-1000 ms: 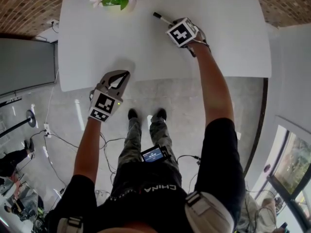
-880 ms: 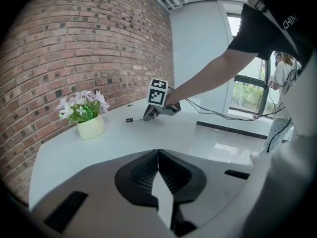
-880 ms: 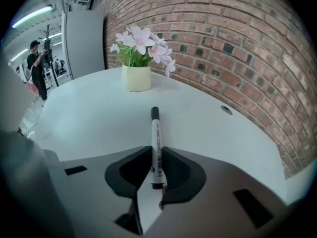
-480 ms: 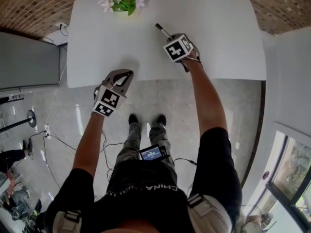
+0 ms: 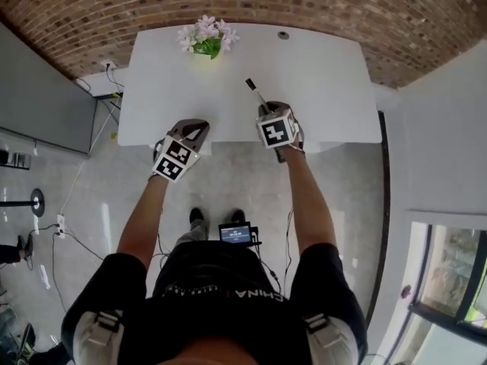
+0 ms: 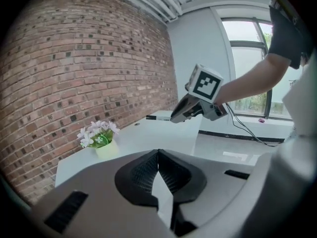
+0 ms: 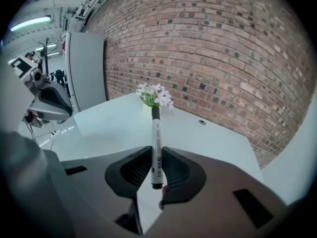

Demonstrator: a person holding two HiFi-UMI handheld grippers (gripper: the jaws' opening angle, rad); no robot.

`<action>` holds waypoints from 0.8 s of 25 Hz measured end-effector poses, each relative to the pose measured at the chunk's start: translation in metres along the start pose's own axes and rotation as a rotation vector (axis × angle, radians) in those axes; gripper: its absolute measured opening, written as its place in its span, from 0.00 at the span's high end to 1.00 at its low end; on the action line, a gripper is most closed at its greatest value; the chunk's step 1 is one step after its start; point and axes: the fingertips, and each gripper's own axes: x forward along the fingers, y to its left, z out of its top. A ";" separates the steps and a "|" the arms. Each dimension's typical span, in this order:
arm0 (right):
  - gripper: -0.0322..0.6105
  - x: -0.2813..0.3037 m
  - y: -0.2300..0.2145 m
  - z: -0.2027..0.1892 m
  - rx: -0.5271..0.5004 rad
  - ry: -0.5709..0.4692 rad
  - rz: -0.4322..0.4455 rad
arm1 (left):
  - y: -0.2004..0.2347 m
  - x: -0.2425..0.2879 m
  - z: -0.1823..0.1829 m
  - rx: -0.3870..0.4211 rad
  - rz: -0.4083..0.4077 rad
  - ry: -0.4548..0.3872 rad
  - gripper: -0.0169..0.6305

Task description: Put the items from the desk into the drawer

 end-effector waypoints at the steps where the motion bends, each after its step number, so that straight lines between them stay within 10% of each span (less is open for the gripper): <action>1: 0.84 -0.017 0.006 -0.006 0.028 0.002 0.001 | -0.003 -0.007 0.003 -0.009 0.002 -0.011 0.95; 13: 0.84 -0.125 0.075 -0.062 0.159 -0.092 -0.006 | -0.029 -0.057 -0.018 -0.065 0.000 -0.032 0.95; 20: 0.84 -0.120 0.088 -0.068 0.071 -0.080 -0.011 | -0.036 -0.058 -0.021 -0.055 -0.005 -0.030 0.95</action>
